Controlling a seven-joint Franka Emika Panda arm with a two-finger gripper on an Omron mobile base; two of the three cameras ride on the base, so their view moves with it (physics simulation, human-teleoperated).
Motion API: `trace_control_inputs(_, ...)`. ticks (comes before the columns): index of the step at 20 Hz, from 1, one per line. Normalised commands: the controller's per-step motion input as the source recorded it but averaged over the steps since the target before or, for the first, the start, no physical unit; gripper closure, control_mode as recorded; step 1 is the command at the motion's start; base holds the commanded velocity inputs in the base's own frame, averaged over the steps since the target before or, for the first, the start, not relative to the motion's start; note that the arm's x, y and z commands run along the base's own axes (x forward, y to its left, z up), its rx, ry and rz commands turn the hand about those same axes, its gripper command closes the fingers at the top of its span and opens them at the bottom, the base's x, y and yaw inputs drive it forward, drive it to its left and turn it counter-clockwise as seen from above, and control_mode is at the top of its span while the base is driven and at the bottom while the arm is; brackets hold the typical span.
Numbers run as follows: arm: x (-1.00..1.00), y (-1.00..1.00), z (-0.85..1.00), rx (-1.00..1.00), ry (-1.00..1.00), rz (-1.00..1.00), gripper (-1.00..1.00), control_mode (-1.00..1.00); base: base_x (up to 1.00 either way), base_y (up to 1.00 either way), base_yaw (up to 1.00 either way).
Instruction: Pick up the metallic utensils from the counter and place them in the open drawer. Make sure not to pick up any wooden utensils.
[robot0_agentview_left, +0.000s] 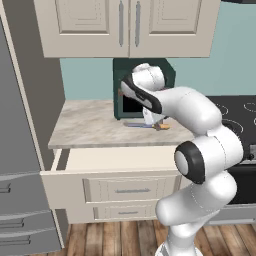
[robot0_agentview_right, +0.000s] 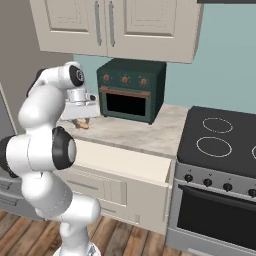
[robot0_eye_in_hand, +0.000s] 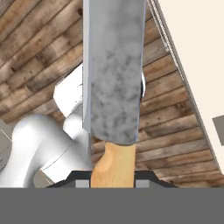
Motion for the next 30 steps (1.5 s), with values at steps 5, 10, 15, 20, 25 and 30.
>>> trace_control_inputs(5,0.1,0.69,-0.53,0.01,-0.05,-0.1,1.0,-1.0,0.0,0.0,0.0)
trace_control_inputs(10,-0.05,0.27,-0.58,0.01,-0.06,-0.02,1.0,-1.0,0.0,0.0,0.0)
trace_control_inputs(15,-0.16,0.02,-0.53,0.08,-0.26,0.0,1.0,-1.0,0.0,0.0,0.0)
trace_control_inputs(20,-0.12,0.0,-0.02,0.12,-0.37,0.0,1.0,-1.0,0.0,0.0,0.0)
trace_control_inputs(25,0.17,0.0,0.0,0.06,-0.22,-0.01,1.0,-1.0,0.0,0.0,0.0)
trace_control_inputs(30,0.36,0.0,0.0,0.01,-0.06,0.0,1.0,-1.0,0.0,0.0,0.0)
